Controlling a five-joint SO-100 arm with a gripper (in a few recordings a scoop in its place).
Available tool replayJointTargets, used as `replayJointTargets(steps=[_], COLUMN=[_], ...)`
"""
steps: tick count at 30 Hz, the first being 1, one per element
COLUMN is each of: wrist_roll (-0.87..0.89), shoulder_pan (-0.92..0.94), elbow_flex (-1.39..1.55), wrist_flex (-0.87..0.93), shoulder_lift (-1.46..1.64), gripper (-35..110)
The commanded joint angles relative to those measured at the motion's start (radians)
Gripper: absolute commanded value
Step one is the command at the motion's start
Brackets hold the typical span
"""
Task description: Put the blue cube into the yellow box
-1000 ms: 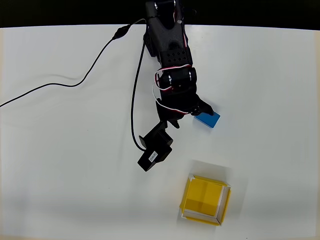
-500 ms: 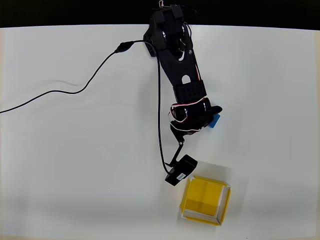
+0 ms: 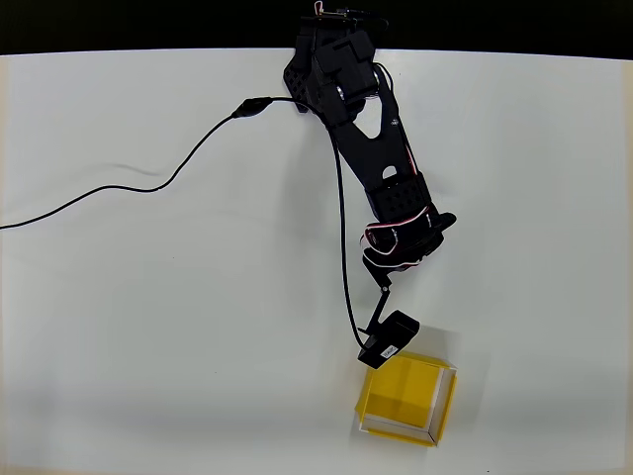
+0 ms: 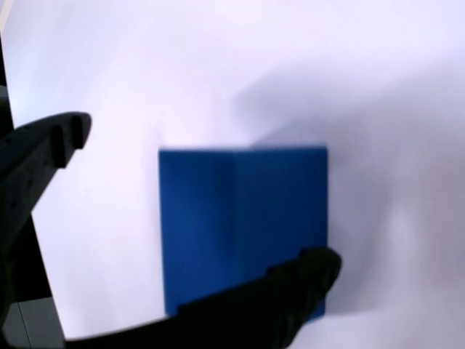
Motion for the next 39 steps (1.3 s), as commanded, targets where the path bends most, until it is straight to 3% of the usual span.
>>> replayJointTargets(steps=[1,17,39], wrist_roll=[-0.006,0.034,-0.015], shoulder_pan=[-0.034,-0.061,-0.046], elbow_flex=[0.008,0.126,0.173], wrist_flex=[-0.04,-0.048,-0.202], shoulder_lift=[0.046,0.081,0.124], gripper=[57,49,17])
